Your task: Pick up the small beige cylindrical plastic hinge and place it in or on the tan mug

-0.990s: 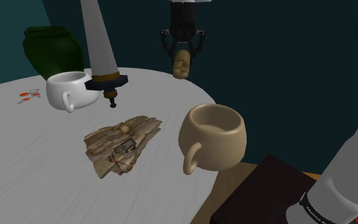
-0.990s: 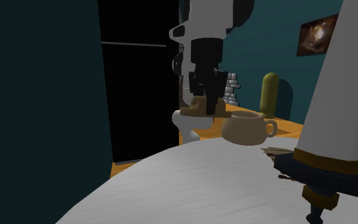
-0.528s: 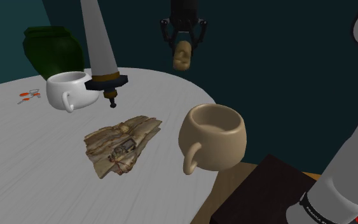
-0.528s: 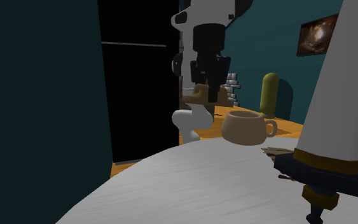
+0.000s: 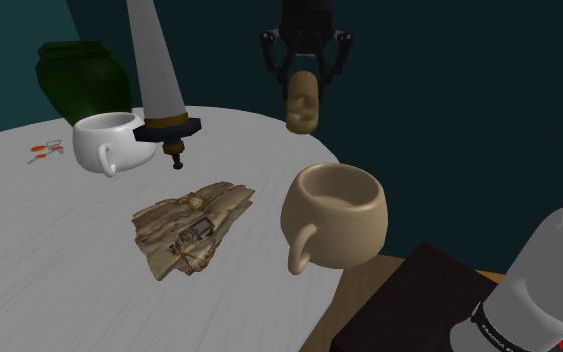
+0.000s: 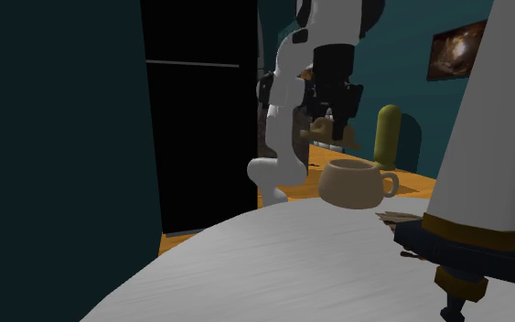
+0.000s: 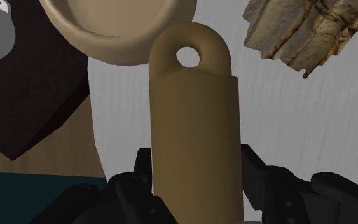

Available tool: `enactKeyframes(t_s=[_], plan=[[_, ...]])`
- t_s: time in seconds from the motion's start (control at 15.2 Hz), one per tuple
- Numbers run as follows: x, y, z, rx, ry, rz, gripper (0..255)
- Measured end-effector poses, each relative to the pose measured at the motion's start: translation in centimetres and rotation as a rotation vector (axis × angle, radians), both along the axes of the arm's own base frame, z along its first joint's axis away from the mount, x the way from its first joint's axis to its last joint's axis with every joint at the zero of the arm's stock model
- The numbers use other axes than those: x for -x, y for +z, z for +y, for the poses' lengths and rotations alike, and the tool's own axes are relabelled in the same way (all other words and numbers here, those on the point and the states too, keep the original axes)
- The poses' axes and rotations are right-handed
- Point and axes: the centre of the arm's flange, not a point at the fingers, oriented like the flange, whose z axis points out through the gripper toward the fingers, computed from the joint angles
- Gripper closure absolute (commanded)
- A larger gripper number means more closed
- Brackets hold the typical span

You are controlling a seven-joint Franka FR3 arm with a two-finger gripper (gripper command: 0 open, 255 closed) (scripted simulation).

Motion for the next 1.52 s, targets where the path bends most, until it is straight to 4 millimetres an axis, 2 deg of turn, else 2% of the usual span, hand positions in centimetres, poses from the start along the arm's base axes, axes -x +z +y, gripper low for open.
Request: enactKeyframes(t_s=[0.73, 0.86, 1.52], plan=[[12.7, 0.0, 6.5, 0.000, 0.001, -0.001, 255], [13.3, -0.9, 6.6, 0.000, 0.000, -0.001, 255], [13.4, -6.0, 6.7, 0.000, -0.001, -0.001, 255]])
